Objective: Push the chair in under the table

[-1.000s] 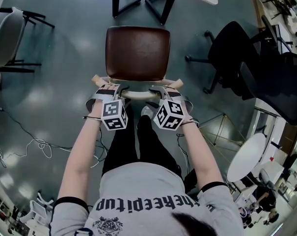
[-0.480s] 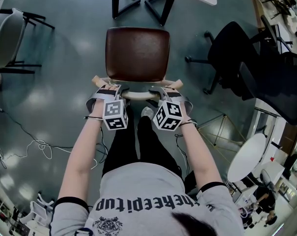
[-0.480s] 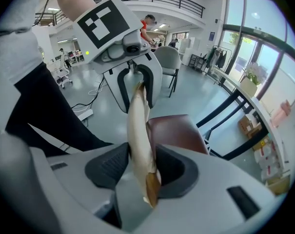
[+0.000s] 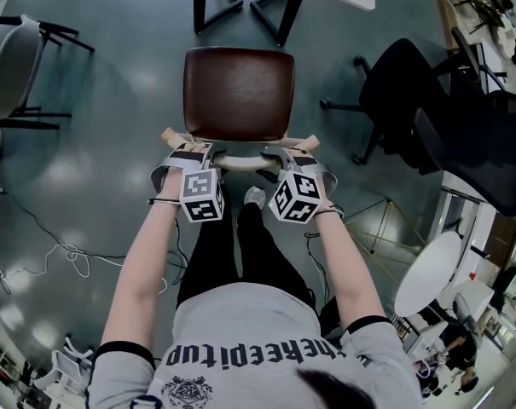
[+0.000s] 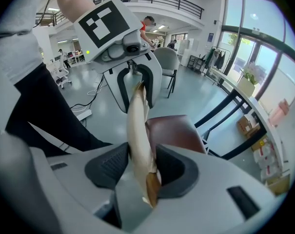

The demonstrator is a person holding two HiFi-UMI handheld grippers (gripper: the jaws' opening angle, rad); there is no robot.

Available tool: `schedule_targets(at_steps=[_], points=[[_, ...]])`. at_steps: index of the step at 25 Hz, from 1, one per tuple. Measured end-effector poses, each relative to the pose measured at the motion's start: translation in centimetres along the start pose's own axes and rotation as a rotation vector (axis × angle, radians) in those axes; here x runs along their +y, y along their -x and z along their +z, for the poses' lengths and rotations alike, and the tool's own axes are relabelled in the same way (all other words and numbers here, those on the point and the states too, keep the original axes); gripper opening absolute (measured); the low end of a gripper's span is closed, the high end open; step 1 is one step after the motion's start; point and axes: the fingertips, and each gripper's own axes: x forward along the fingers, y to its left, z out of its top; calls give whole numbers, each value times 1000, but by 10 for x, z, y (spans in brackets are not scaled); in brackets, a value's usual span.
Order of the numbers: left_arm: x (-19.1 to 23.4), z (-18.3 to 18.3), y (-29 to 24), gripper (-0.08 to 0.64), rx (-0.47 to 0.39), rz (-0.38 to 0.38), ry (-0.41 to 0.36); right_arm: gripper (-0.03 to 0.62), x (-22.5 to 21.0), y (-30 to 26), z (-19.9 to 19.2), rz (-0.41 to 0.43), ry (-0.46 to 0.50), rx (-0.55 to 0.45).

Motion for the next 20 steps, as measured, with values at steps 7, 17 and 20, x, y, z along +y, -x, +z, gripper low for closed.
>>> schedule_targets(at_steps=[7, 17, 20], points=[[4, 1, -1, 213, -1, 4, -1, 183, -4, 0, -1, -2, 3, -3], [37, 0, -5, 213, 2, 11, 2, 186, -37, -5, 1, -21, 8, -9], [37, 1, -5, 213, 1, 8, 0, 186, -37, -4, 1, -20, 12, -14]])
